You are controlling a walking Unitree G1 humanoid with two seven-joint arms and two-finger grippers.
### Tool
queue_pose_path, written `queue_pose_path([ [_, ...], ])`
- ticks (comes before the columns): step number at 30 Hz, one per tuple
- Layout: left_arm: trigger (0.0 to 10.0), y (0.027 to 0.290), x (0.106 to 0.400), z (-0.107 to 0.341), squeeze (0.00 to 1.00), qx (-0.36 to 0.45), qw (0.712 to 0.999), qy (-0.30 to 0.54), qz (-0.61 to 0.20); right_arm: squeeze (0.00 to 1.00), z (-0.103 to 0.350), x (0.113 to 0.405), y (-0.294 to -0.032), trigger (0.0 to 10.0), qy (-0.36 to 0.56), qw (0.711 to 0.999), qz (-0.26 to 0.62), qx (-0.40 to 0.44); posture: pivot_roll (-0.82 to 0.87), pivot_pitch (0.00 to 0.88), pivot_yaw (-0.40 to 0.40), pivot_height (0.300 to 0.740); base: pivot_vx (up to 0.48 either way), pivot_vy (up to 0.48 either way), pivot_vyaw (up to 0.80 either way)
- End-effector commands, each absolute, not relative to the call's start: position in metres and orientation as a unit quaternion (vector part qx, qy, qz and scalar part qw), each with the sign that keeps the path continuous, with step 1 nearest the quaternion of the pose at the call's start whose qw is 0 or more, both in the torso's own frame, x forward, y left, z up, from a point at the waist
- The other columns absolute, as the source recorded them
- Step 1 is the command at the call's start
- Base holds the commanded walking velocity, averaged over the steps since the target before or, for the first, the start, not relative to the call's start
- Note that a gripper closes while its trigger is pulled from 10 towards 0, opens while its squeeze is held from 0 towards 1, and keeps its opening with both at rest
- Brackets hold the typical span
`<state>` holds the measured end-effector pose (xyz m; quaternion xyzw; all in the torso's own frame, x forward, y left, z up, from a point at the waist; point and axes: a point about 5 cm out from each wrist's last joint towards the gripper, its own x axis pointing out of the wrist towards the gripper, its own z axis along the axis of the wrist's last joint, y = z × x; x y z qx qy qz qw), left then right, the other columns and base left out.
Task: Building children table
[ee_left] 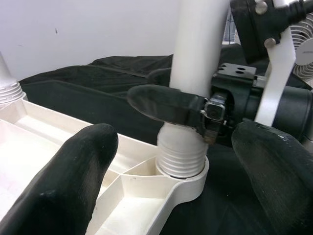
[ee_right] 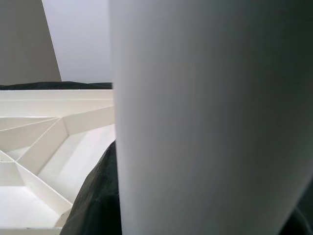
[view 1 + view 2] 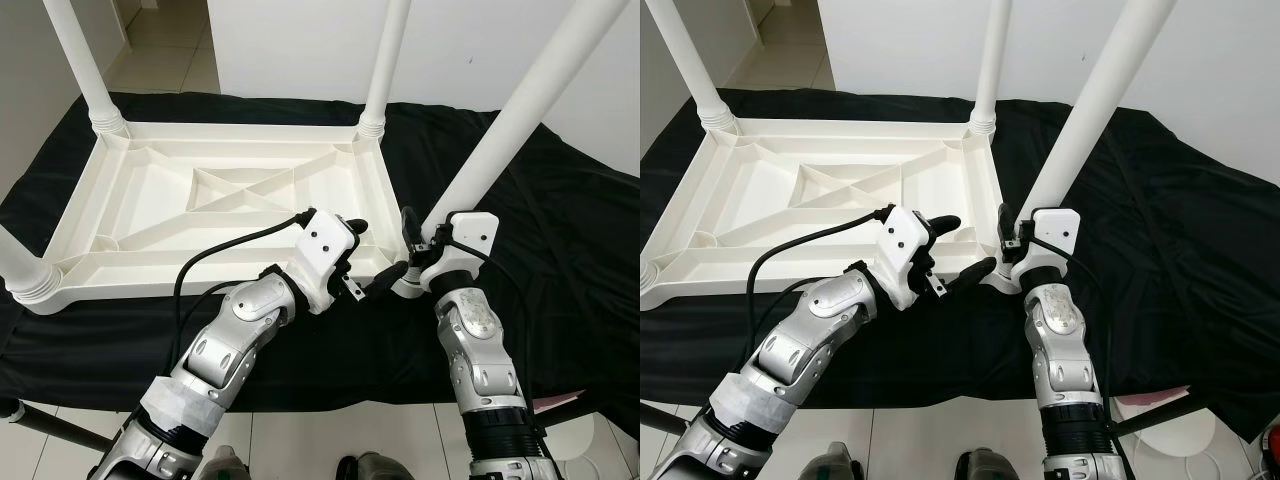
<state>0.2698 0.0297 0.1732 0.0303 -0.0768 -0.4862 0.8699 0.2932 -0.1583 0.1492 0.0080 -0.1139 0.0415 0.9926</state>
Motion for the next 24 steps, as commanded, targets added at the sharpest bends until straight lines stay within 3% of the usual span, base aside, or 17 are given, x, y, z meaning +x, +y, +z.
queue_pose_path([
  [1,10.0,0.027,0.264,0.173,0.00,0.035,0.853,-0.075,-0.516,0.00,0.134,0.290,-0.162,10.0,-0.082,0.996,0.043,-0.001,0.08,0.042,-0.033,0.740,0.000,0.000,0.00],
  [24,10.0,0.029,0.262,0.175,0.00,0.035,0.851,-0.075,-0.518,0.00,0.102,0.275,-0.163,10.0,-0.026,0.979,0.174,-0.101,0.07,0.034,-0.027,0.740,0.000,0.000,0.00],
])
